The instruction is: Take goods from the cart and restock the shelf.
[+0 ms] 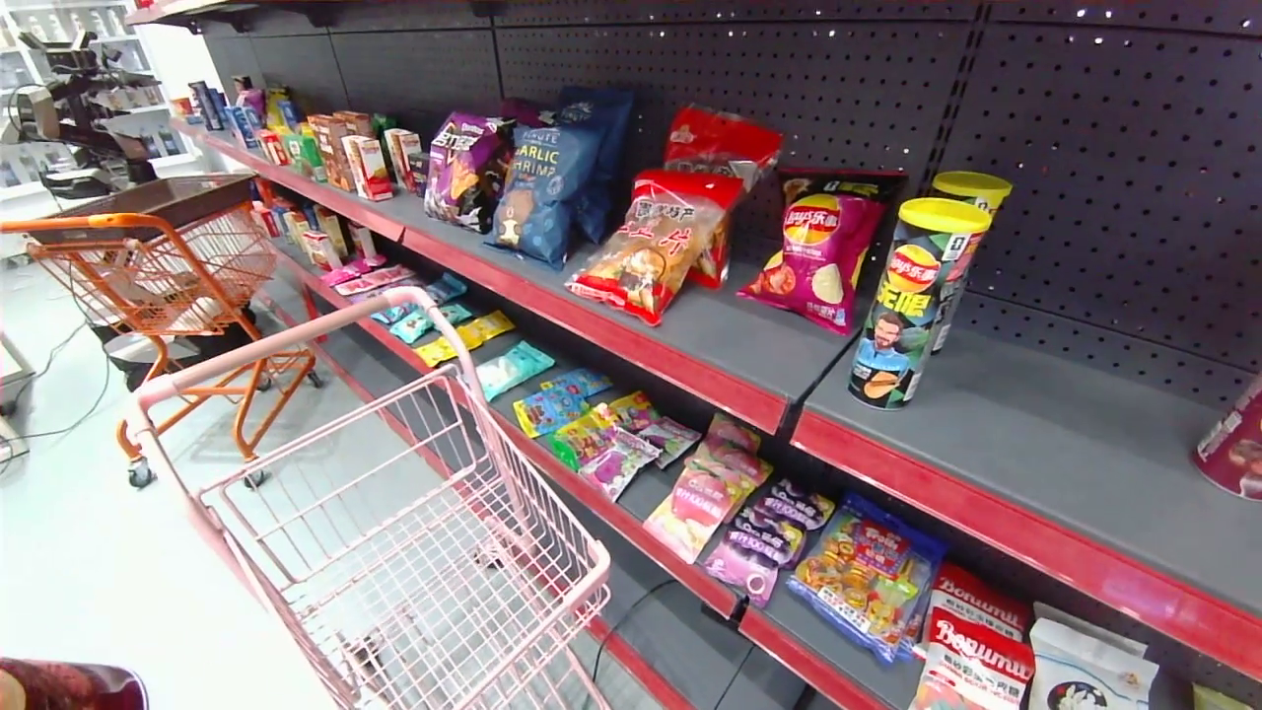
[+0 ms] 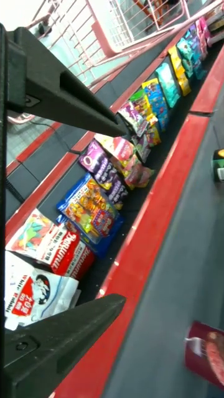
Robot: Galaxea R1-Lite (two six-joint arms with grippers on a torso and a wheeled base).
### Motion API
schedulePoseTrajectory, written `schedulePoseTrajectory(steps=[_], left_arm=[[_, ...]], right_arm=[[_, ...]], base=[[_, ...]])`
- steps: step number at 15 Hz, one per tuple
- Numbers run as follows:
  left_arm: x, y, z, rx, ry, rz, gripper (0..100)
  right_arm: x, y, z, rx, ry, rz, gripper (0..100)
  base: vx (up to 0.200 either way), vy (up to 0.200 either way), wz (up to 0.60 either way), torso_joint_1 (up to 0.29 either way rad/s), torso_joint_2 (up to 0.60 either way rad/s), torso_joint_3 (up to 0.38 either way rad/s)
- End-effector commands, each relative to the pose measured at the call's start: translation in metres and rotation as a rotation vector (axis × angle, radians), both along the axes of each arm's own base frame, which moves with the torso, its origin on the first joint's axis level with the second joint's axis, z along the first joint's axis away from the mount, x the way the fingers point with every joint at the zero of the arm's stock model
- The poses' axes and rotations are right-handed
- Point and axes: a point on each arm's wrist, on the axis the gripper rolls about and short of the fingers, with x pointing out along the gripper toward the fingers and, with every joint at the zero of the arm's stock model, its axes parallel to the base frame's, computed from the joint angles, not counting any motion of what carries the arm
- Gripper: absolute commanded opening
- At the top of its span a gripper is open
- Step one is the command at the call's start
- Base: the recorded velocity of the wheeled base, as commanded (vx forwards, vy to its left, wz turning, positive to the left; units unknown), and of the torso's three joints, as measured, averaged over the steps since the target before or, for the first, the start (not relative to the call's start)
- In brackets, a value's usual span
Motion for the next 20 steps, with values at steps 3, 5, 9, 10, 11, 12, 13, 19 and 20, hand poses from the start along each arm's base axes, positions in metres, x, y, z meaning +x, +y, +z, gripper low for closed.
schedulePoseTrajectory(steps=[3,5,9,10,11,12,13,19,20], left_arm=[[-0.0061,0.0009,-0.0035,-0.004,-0.029,0.0,0],[-0.0056,0.0008,-0.0039,-0.004,-0.024,0.0,0],[-0.0046,0.0007,-0.0033,-0.001,-0.02,-0.004,0],[-0.0046,0.0006,-0.0033,-0.001,-0.02,-0.006,0],[-0.0046,0.0006,-0.0033,-0.001,-0.02,-0.006,0],[-0.0047,0.0006,-0.0033,0.001,-0.02,-0.004,0],[-0.0046,0.0006,-0.0033,0.001,-0.02,-0.006,0],[-0.0047,0.0006,-0.0037,0.001,-0.02,-0.007,0],[-0.005,0.0007,-0.0038,0.0,-0.022,-0.007,0]], right_arm=[[0.0,0.0,-0.0001,0.001,0.0,0.002,100],[0.0,0.0,-0.0001,0.002,0.0,0.002,100],[0.0,0.0,-0.0001,0.002,0.0,0.002,100],[0.0,0.0001,-0.0001,0.001,0.0,0.003,100],[0.0,0.0001,-0.0001,0.001,0.0,0.003,100],[0.0,0.0001,-0.0001,0.001,0.0,0.003,100],[0.0,0.0001,-0.0001,0.001,0.0,0.003,100],[0.0,0.0001,-0.0001,0.001,0.0,0.003,100],[0.0,0.0001,-0.0001,0.001,0.0,0.003,100]], base=[[0.0,0.0,0.0,0.173,-0.4,-0.232],[0.0,0.0,-0.3,0.127,-0.32,-0.186],[0.0,0.0,-0.6,0.021,-0.03,-0.023],[0.0,0.0,-0.6,0.017,0.01,-0.012],[0.0,0.0,-0.6,0.002,0.0,-0.002],[0.0,0.0,-0.6,0.002,-0.01,-0.002],[0.0,0.0,-0.6,0.002,0.0,-0.002],[0.0,0.0,-0.6,0.001,0.0,0.002],[0.0,0.0,-0.6,0.007,0.01,0.002]])
